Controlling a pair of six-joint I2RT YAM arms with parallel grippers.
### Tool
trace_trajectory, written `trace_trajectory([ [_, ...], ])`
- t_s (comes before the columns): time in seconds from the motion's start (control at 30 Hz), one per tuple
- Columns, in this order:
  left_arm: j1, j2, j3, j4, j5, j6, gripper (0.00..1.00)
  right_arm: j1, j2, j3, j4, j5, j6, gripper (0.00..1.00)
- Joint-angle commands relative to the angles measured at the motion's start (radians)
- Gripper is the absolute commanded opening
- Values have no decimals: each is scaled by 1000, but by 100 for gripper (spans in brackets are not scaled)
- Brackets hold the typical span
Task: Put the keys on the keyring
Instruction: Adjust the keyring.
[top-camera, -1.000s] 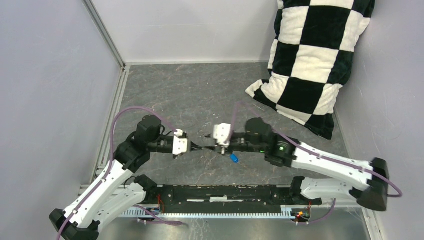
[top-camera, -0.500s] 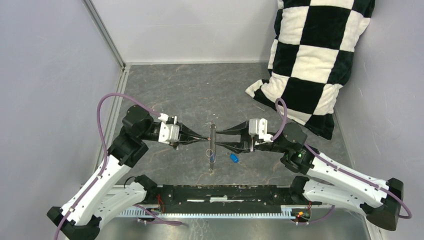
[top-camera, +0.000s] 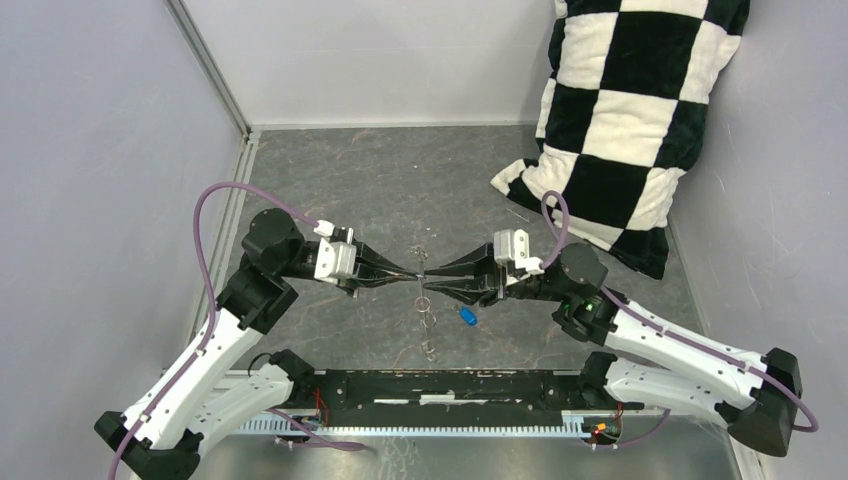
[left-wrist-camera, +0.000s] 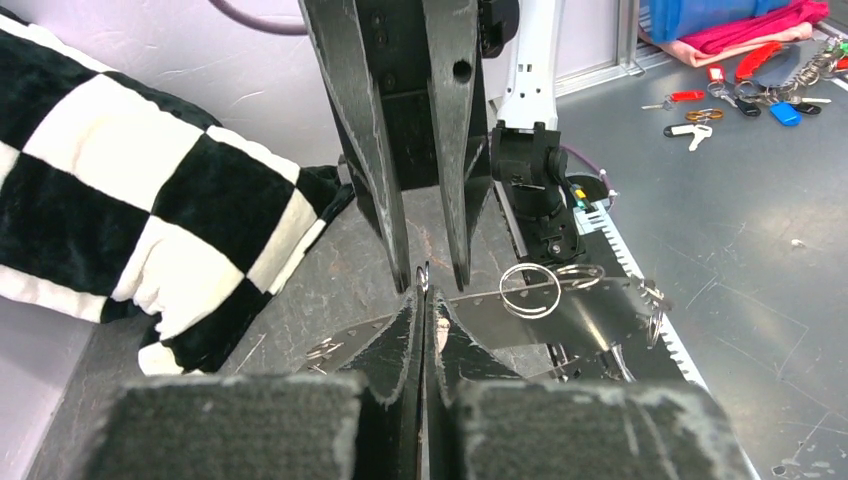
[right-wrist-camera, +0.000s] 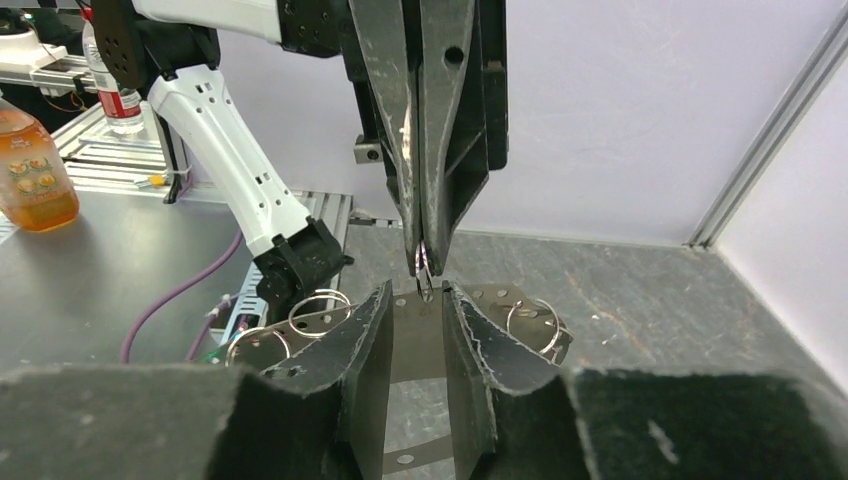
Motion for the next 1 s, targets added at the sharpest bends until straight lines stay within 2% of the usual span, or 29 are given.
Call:
trace_trajectory([
  [0.0,0,-6,23,76,18,-69,2,-5,25,15,79,-25,59,30],
  [0.13,1,-9,15,110,19,-83,2,-5,38,6,125,-28,85,26],
  [0.33,1,-14,10,73,16,-54,2,-5,47,1,158,-41,99,0],
  [0.4,0,-14,15,-6,1,1,2,-6,43,10,119,-35,81,0],
  [0.43,0,-13,20,-62,-17,46,5,-5,42,22,84,-27,60,0],
  [0.47,1,-14,28,-119,-48,93,11,-5,39,38,19,-15,33,0],
  [0.53,0,-10,37,-215,-124,170,31,-4,37,75,-105,15,-28,0],
  [0.6,1,-6,35,-290,-203,233,41,-5,45,120,-223,35,-110,0],
  [0.77,1,28,35,-404,-293,287,42,-2,133,266,-548,80,-238,0],
  [0.97,0,52,53,-478,-314,330,38,18,240,399,-778,205,-314,1],
])
